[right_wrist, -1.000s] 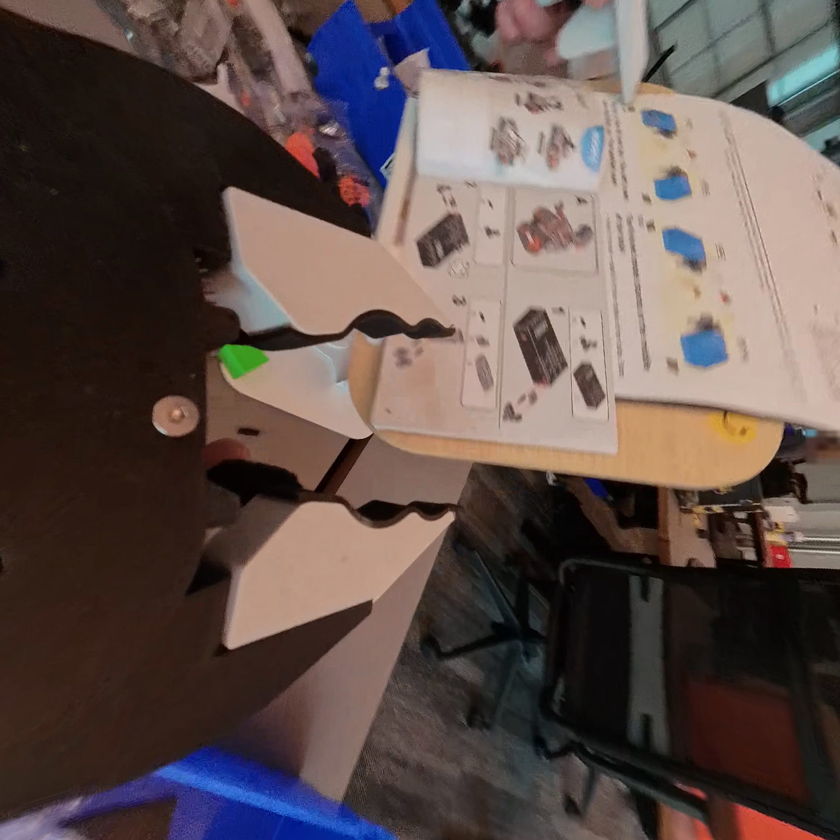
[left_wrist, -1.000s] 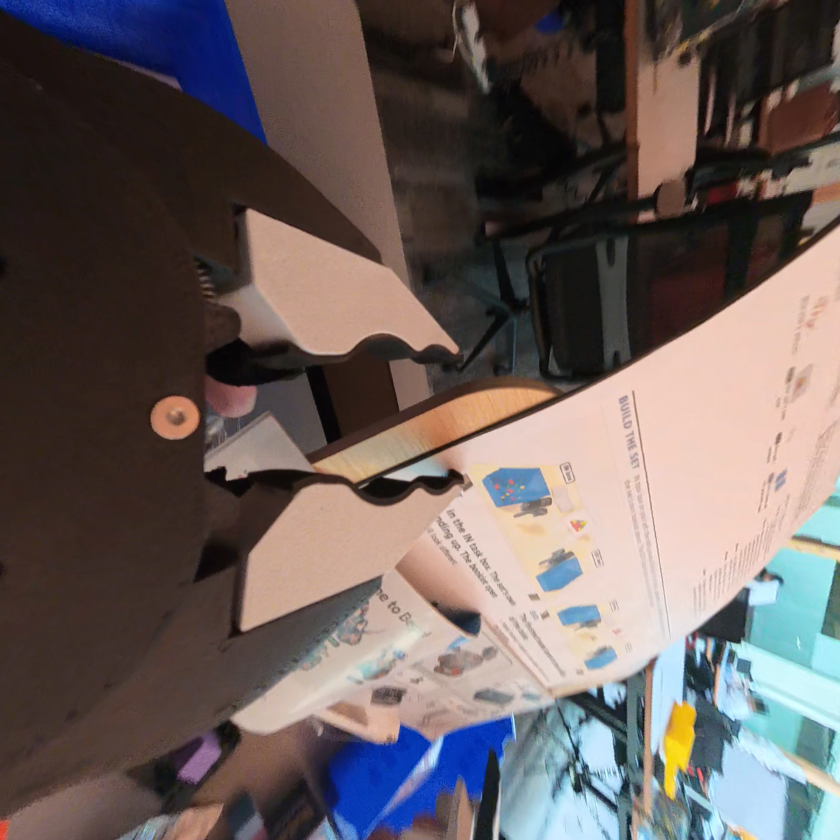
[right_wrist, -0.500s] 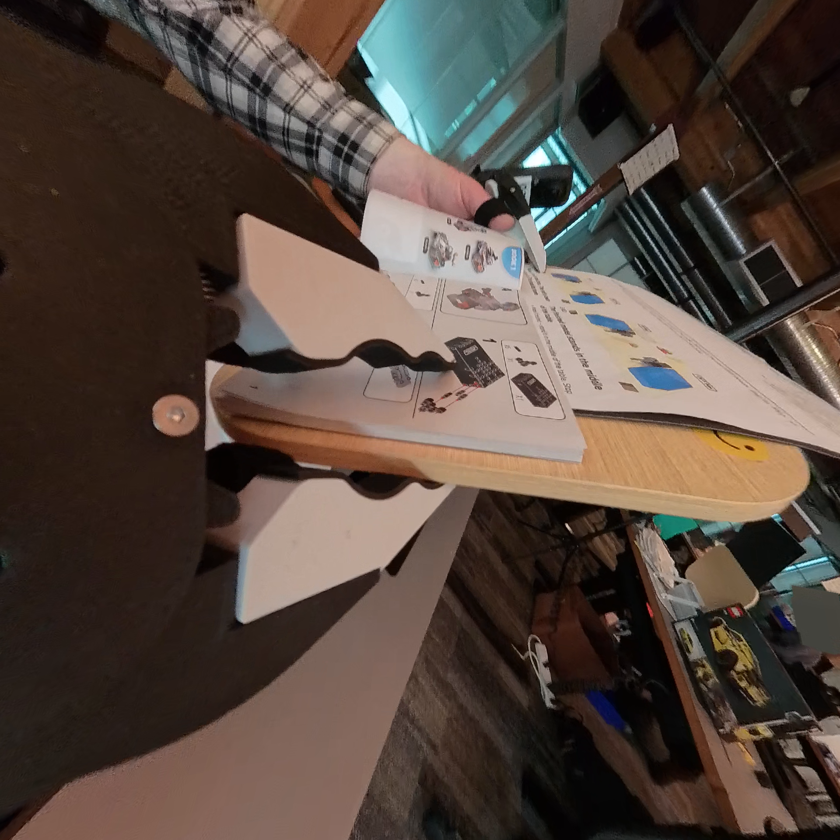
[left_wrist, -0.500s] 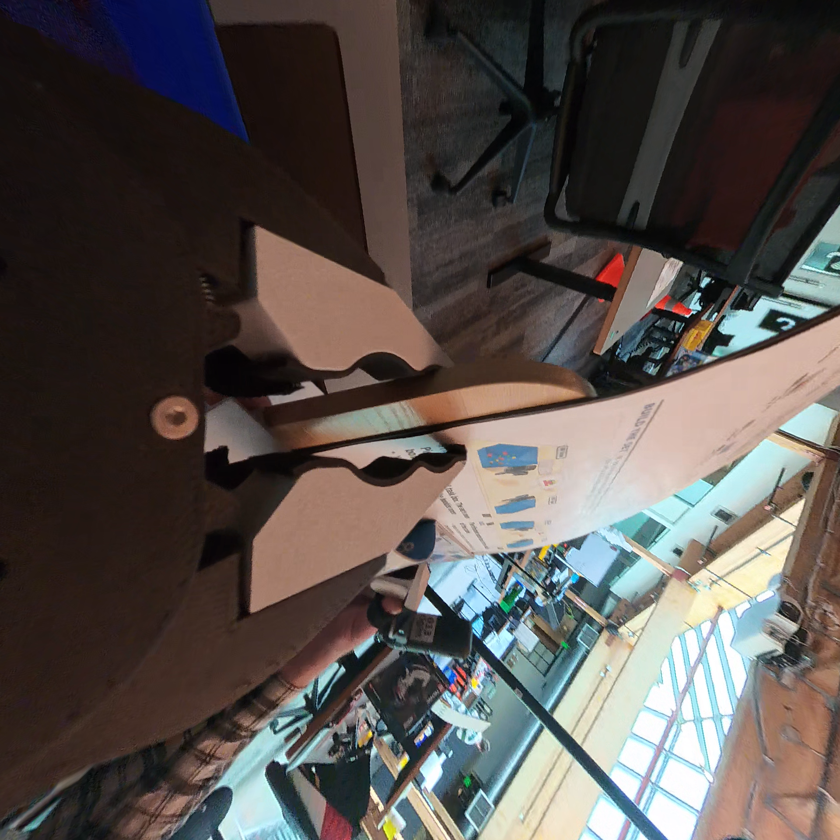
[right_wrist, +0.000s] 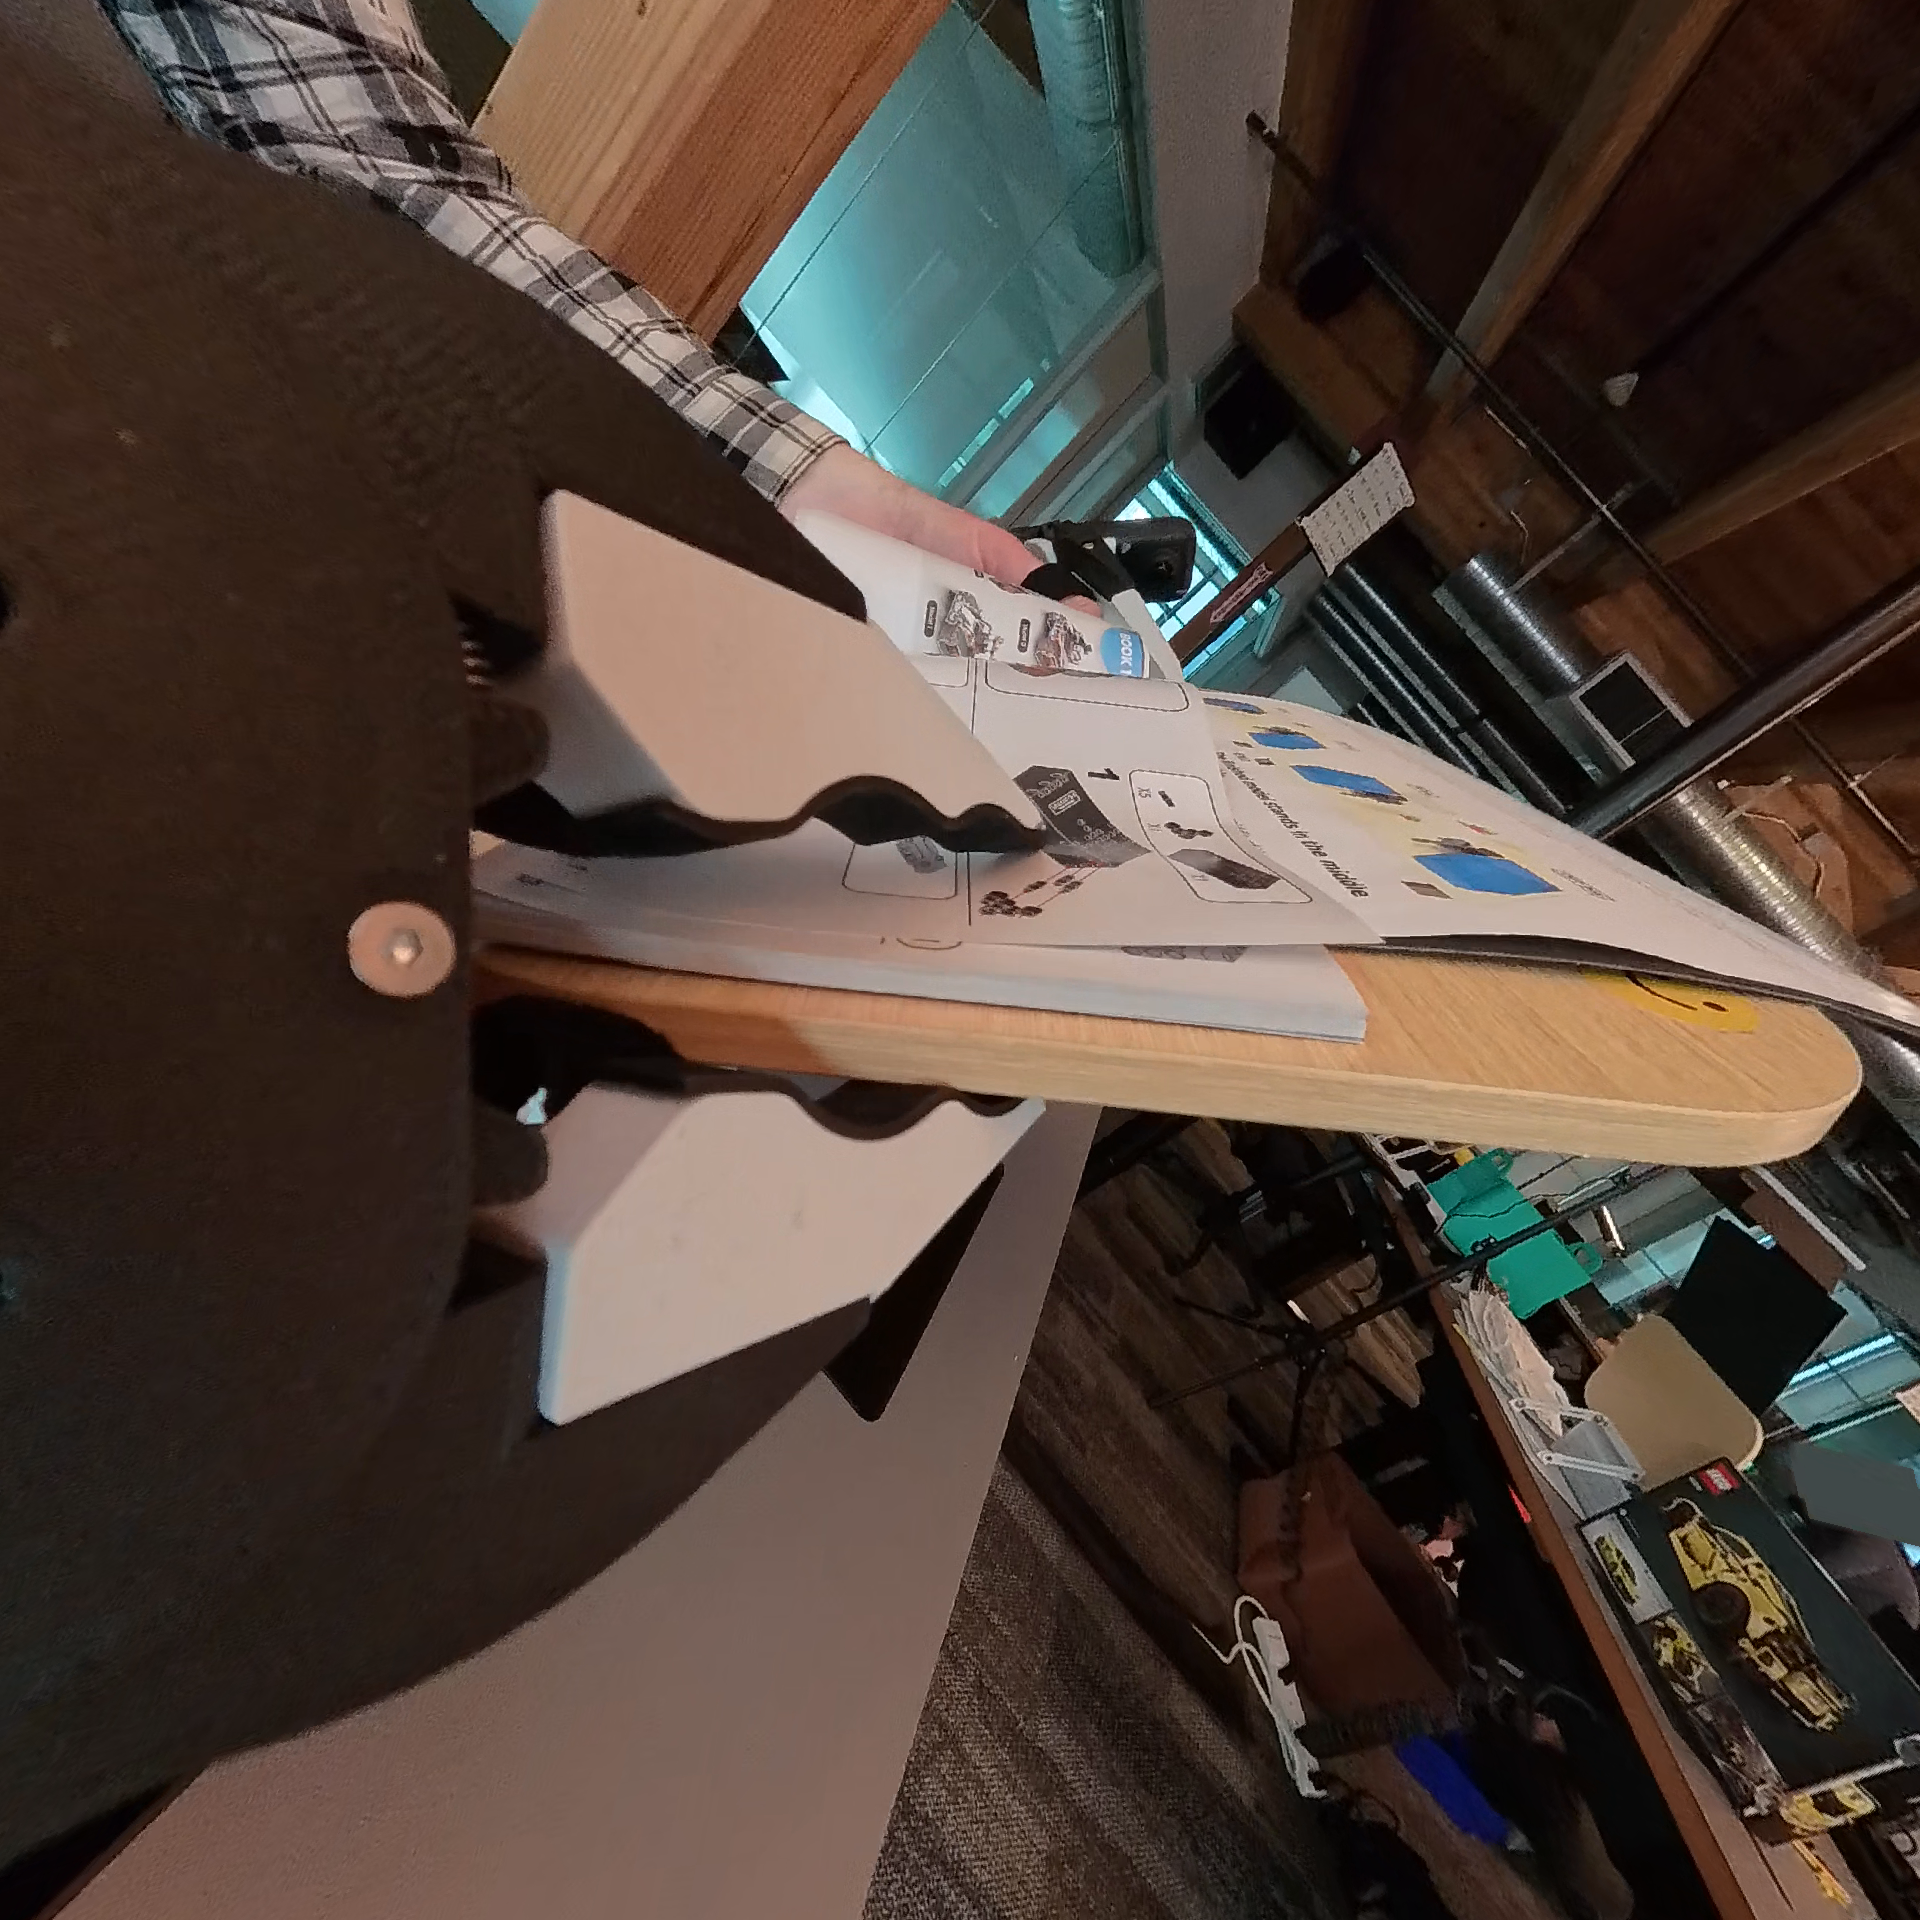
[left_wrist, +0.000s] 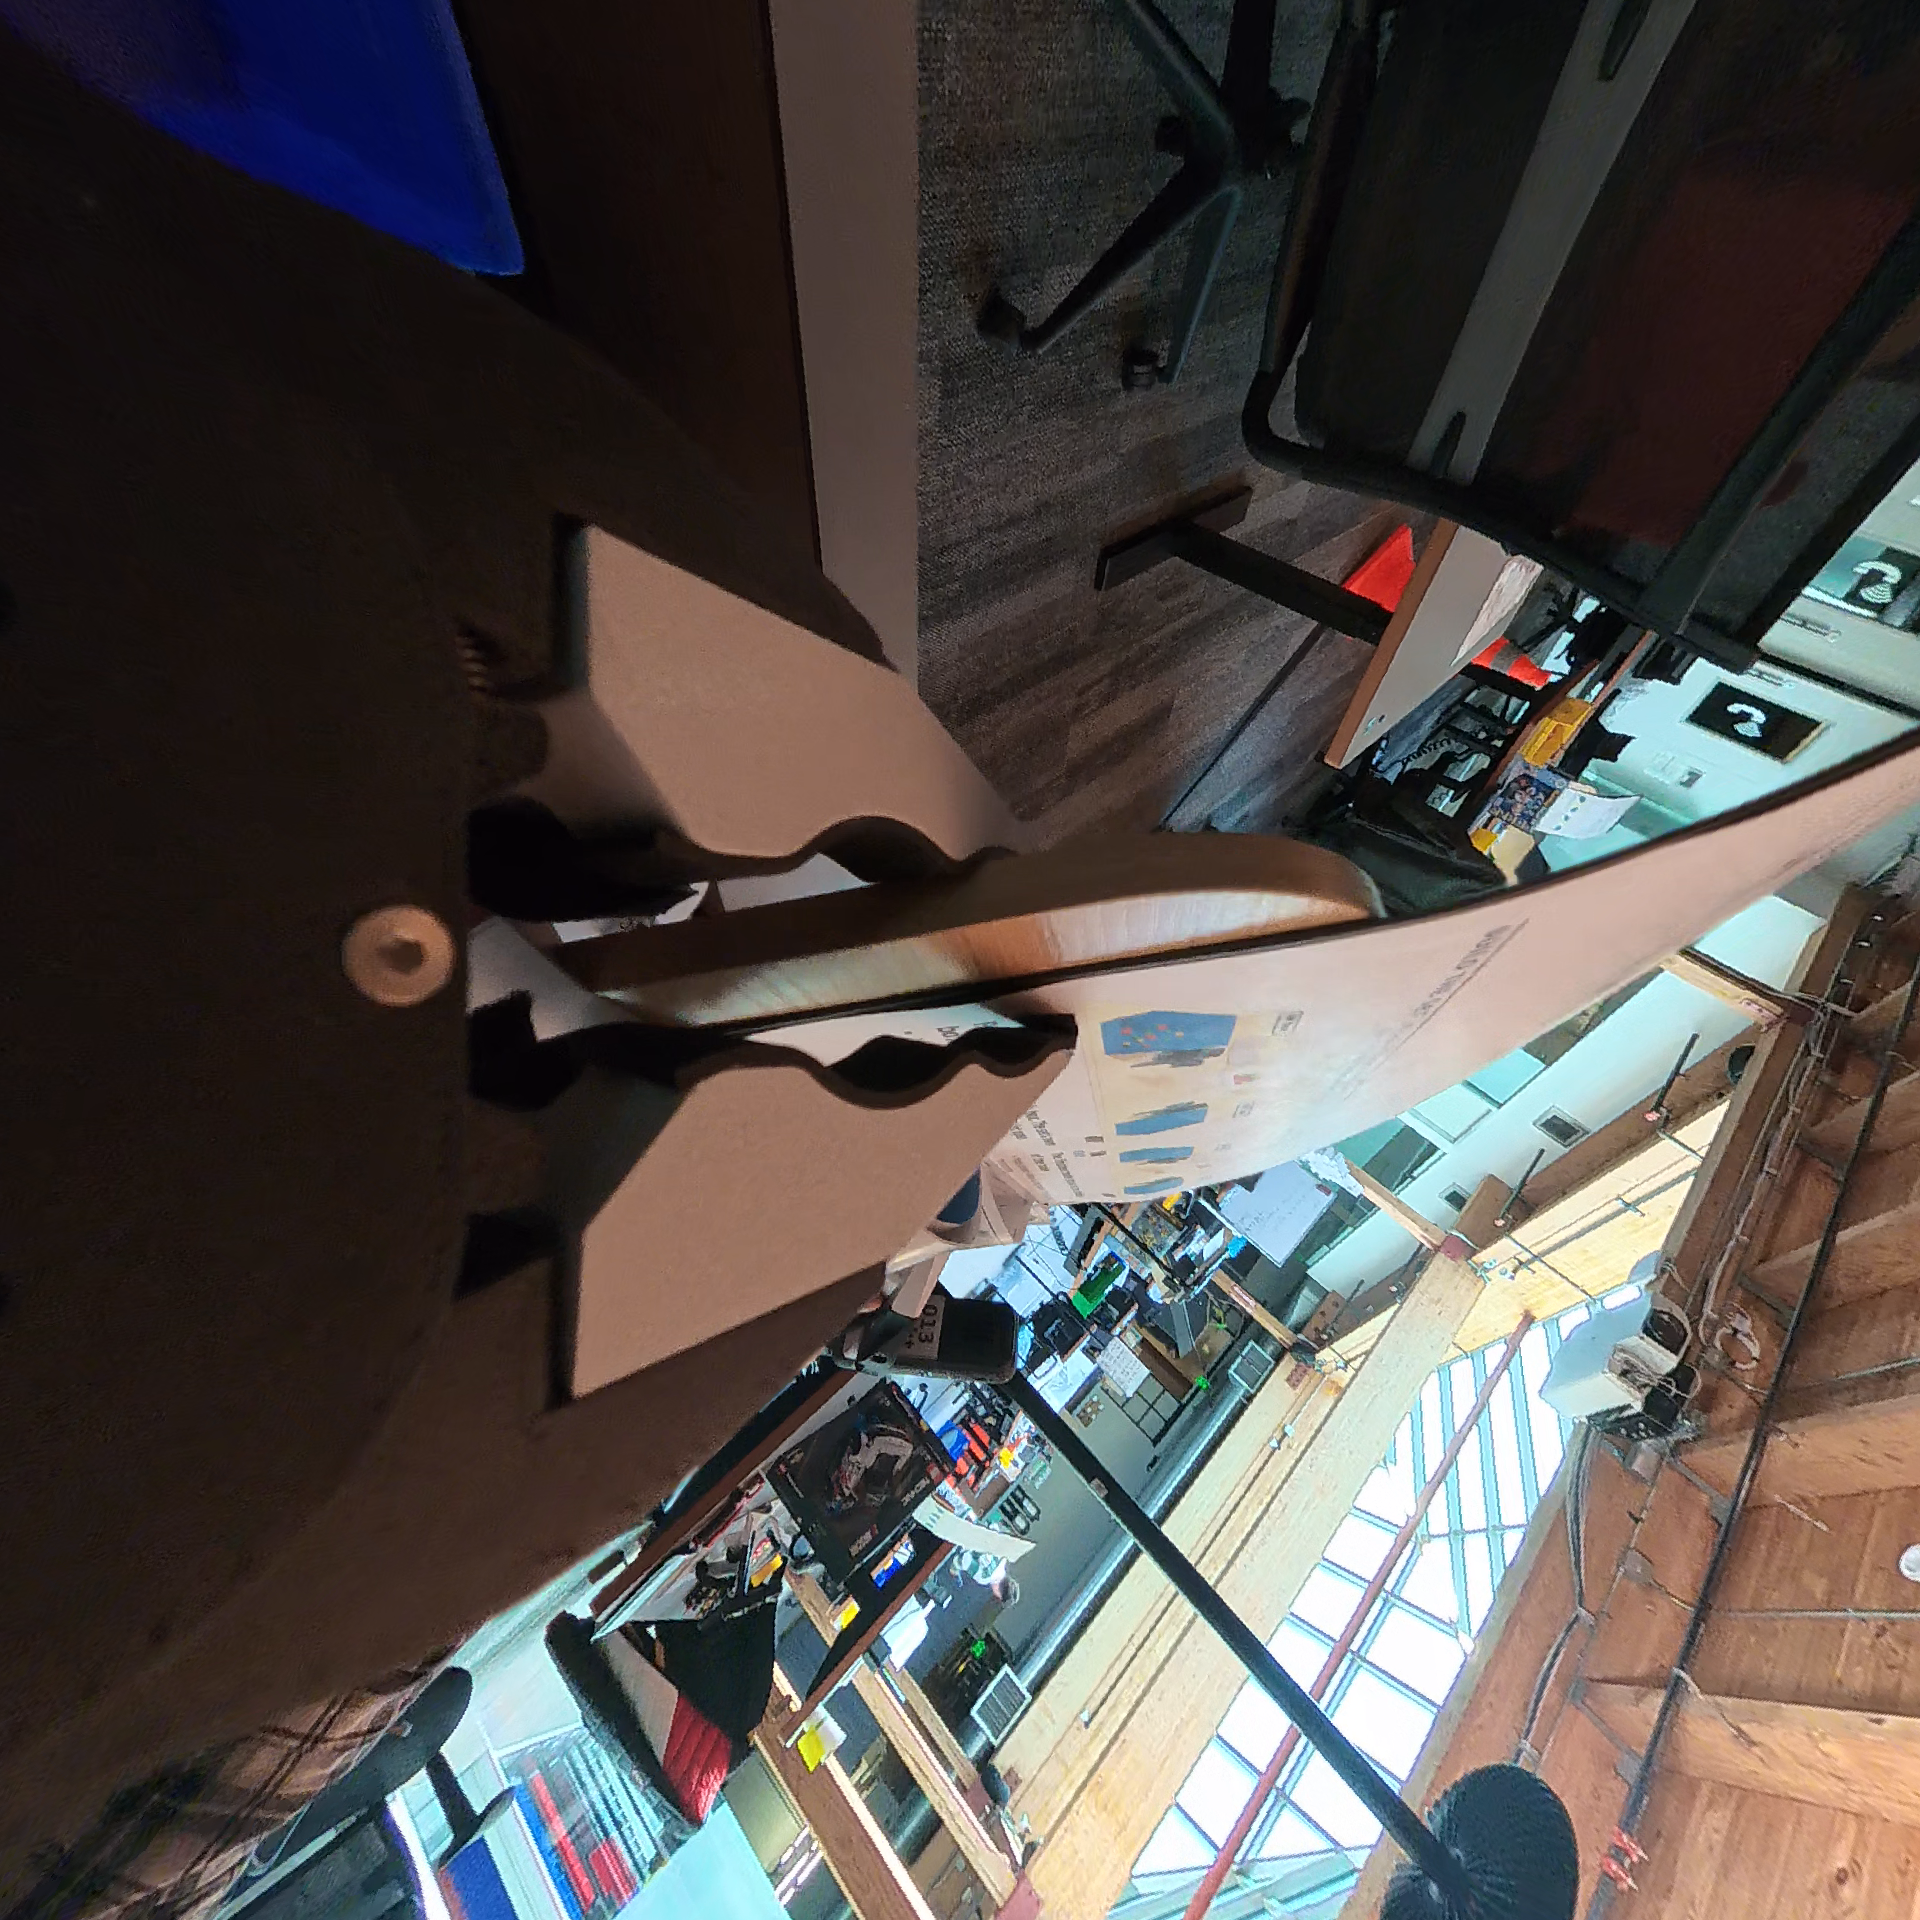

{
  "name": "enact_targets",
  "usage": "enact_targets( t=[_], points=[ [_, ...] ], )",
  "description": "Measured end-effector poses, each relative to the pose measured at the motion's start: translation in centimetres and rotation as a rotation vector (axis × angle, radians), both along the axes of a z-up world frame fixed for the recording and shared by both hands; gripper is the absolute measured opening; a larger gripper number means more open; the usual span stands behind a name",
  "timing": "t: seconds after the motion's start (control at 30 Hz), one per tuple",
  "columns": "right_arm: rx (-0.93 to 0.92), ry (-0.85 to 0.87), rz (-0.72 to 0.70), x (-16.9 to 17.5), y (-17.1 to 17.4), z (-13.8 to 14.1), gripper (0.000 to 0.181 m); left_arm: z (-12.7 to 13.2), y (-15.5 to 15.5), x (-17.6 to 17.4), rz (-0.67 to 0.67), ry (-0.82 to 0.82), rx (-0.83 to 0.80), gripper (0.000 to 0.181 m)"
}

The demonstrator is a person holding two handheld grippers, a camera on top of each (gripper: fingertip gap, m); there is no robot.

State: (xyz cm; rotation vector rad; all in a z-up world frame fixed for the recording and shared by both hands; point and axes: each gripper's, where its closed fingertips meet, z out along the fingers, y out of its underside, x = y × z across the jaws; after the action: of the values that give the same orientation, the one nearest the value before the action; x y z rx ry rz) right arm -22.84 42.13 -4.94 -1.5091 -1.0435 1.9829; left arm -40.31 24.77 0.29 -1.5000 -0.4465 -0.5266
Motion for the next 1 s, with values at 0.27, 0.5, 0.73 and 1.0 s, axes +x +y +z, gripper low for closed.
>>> enact_targets(
  t=[0.27,0.5,0.73,1.0],
  points=[
    [-0.001,0.000,0.077,1.5,-1.4,-0.3,0.042,0.3,-1.5,2.0,-0.030,0.085,0.048,0.024],
    [0.067,-0.007,0.029,1.3,-1.5,-0.2,0.049,0.7,-1.4,2.2,0.061,0.191,0.078,0.029],
    [0.088,0.045,0.028,1.8,-1.5,0.2,0.048,1.2,-1.3,2.8,0.065,0.233,0.094,0.029],
    [0.054,0.020,0.098,0.9,-2.1,0.6,0.039,0.1,-1.0,1.8,0.057,0.133,0.052,0.030]
  ],
)
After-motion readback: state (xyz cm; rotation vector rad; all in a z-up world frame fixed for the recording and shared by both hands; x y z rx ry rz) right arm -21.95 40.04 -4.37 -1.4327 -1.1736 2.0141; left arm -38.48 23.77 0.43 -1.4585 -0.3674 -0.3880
